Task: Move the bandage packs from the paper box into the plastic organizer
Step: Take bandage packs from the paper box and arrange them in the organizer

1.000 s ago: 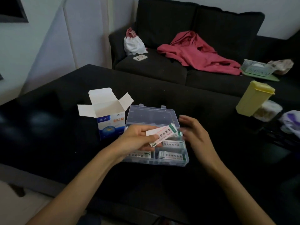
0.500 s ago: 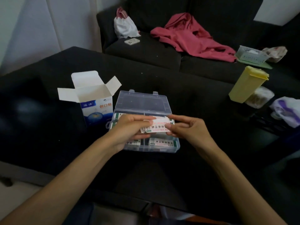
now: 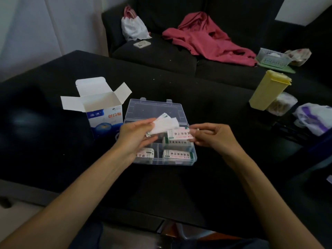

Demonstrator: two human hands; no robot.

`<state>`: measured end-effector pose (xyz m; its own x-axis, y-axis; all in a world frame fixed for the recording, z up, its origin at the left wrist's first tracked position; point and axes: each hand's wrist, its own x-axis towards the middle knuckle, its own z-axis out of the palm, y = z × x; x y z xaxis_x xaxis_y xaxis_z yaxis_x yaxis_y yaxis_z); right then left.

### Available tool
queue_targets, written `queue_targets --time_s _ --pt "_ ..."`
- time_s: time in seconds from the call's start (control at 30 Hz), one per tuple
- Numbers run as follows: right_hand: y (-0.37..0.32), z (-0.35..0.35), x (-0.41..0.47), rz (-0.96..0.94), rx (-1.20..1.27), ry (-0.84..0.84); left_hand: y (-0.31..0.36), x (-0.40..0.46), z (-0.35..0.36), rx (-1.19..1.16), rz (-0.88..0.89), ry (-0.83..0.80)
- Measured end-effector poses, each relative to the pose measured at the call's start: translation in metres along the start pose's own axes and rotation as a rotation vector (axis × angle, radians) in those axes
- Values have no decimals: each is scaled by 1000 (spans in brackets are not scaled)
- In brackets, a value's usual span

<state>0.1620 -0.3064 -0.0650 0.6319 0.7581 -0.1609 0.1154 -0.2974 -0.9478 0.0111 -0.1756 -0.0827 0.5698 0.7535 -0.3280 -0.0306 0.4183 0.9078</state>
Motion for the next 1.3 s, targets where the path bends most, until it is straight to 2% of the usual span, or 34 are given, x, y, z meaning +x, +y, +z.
queue_targets --time_s 0.1,0.23,0.37,0.47,0.53,0.57,0.63,0.7,0.77,1.03,1.3 --pt "5 -1 1 25 -178 -8 10 3 -8 43 132 95" --pt "13 9 3 -37 -421 -18 18 3 -13 35 115 116" --pt "14 10 4 -103 -661 -60 18 3 -15 76 116 102" --pt "15 12 3 -131 -931 -27 16 3 -16 143 125 52" --pt "16 14 2 -157 -1005 4 14 3 -16 174 112 11" --pt "15 15 2 -175 -954 26 13 3 -15 185 104 -6" --pt "6 18 2 -162 -598 89 11 2 -13 206 96 -38" --pt "-7 24 -2 -44 -191 73 8 1 -9 210 90 -91" --pt "-10 32 -5 97 4 -3 6 -1 -5 198 67 -150" --pt "-7 30 -4 183 128 63 9 -1 -2 37 -28 -206" --pt "-7 29 -5 26 123 70 6 0 1 92 -20 -218"
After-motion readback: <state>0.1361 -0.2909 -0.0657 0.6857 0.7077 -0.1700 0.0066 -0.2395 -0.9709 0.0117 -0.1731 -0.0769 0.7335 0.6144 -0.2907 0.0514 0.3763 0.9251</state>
